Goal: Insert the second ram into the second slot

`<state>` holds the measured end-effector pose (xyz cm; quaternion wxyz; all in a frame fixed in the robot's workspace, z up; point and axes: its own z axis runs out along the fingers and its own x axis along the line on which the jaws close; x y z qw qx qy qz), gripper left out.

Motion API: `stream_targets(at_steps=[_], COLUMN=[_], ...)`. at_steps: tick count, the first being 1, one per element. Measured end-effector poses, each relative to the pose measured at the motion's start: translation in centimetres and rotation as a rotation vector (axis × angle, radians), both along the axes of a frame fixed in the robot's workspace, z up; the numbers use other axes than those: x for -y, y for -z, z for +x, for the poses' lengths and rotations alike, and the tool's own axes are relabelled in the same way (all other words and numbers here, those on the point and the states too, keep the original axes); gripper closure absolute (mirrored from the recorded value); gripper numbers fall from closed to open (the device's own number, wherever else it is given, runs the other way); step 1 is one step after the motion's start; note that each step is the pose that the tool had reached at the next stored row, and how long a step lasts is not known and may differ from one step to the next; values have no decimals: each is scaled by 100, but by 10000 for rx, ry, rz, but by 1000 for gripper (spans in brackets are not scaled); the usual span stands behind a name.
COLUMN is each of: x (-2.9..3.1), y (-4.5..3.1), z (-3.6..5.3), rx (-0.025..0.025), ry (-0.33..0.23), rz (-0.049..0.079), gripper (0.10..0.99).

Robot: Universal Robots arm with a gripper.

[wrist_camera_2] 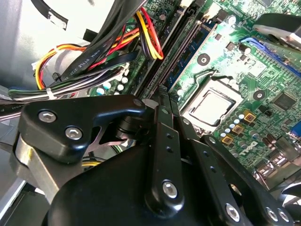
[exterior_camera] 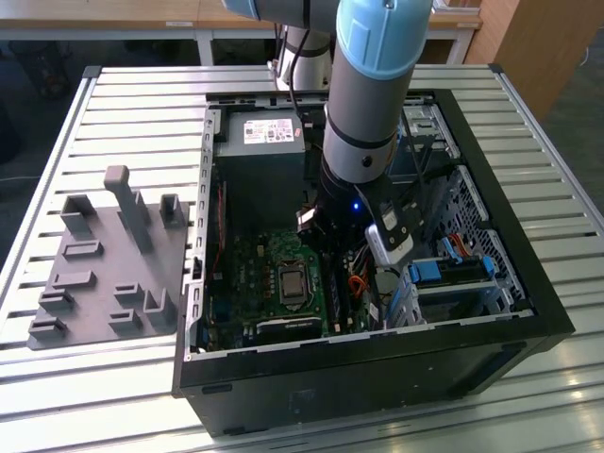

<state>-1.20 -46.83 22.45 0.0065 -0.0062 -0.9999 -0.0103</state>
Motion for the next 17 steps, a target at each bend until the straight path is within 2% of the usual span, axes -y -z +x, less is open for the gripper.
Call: stream_targets(at_steps=[17], x=[-5], y=[21], z=[-11], rx=[2], ry=[11], rz=[39], gripper=[973])
